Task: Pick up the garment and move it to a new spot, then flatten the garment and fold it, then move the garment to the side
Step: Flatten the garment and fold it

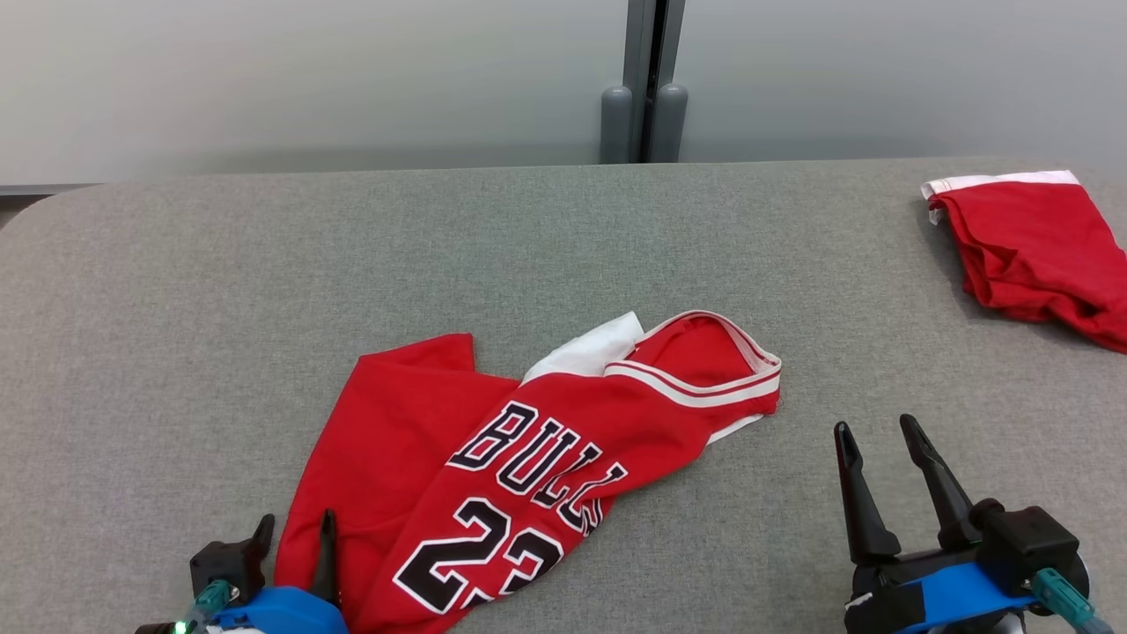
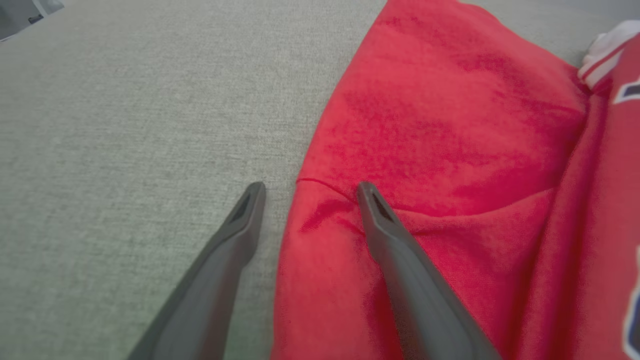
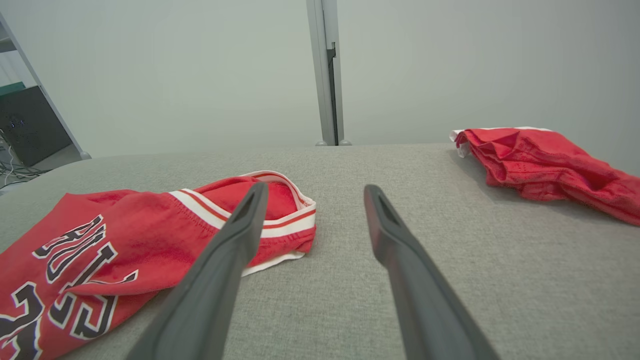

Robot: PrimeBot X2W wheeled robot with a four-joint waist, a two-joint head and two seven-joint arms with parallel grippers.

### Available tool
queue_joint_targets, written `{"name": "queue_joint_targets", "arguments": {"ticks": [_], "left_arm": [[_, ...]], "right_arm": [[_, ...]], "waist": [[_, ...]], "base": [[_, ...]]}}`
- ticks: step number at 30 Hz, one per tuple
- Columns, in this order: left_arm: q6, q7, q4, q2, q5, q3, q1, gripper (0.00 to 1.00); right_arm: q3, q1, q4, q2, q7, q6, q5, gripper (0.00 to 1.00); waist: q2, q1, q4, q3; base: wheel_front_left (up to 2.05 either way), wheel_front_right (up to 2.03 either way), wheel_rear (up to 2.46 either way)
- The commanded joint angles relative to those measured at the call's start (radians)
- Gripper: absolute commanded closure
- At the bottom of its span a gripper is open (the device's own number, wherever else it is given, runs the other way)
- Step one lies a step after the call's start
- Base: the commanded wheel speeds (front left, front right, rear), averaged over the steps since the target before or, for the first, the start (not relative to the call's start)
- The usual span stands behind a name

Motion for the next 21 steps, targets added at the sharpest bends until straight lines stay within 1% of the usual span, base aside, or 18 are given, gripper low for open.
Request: {"name": "queue_joint_targets", "arguments": {"ticks": [1, 3, 4, 5, 6, 12, 21], "left_arm": [[-0.002, 0.002, 0.032, -0.006, -0.02, -0.018, -0.024, 0.0], [-0.002, 0.002, 0.06, -0.013, -0.045, -0.044, -0.038, 0.0], [-0.002, 0.003, 0.065, -0.017, -0.056, -0.058, -0.045, 0.44], [-0.002, 0.002, 0.067, -0.016, -0.063, -0.069, -0.051, 0.63], [-0.002, 0.002, 0.067, -0.014, -0.072, -0.078, -0.057, 1.0], [-0.002, 0.0, -0.013, -0.006, -0.098, -0.103, -0.056, 1.0], [-0.002, 0.0, -0.305, 0.013, -0.09, -0.1, 0.012, 1.0]], "right_arm": [[0.004, -0.011, 0.004, 0.0, -0.003, 0.001, -0.006, 0.0], [0.007, -0.015, 0.005, -0.001, -0.003, 0.001, -0.008, 0.0], [0.007, -0.015, 0.006, -0.001, -0.003, 0.001, -0.01, 0.0], [0.006, -0.014, 0.008, -0.001, -0.003, 0.001, -0.011, 0.0], [0.003, -0.012, 0.008, -0.001, -0.003, 0.001, -0.011, 0.0], [-0.01, 0.012, 0.006, 0.0, -0.003, 0.001, 0.002, 0.0], [-0.004, 0.034, 0.001, -0.001, -0.003, 0.001, 0.027, 0.0]], "waist": [[-0.0001, -0.0001, 0.0, 0.003], [-0.0001, -0.0001, -0.001, 0.004], [-0.0001, -0.0001, -0.001, 0.003], [-0.0001, -0.0001, 0.0, 0.001], [-0.0001, -0.0001, 0.002, -0.002], [-0.0001, -0.0001, 0.023, -0.024], [-0.0001, -0.0001, 0.106, -0.053]], "base": [[0.0, 0.0, 0.0], [0.0, 0.0, 0.0], [0.0, 0.0, 0.0], [0.0, 0.0, 0.0], [0.0, 0.0, 0.0], [0.0, 0.0, 0.0], [0.0, 0.0, 0.0]]}}
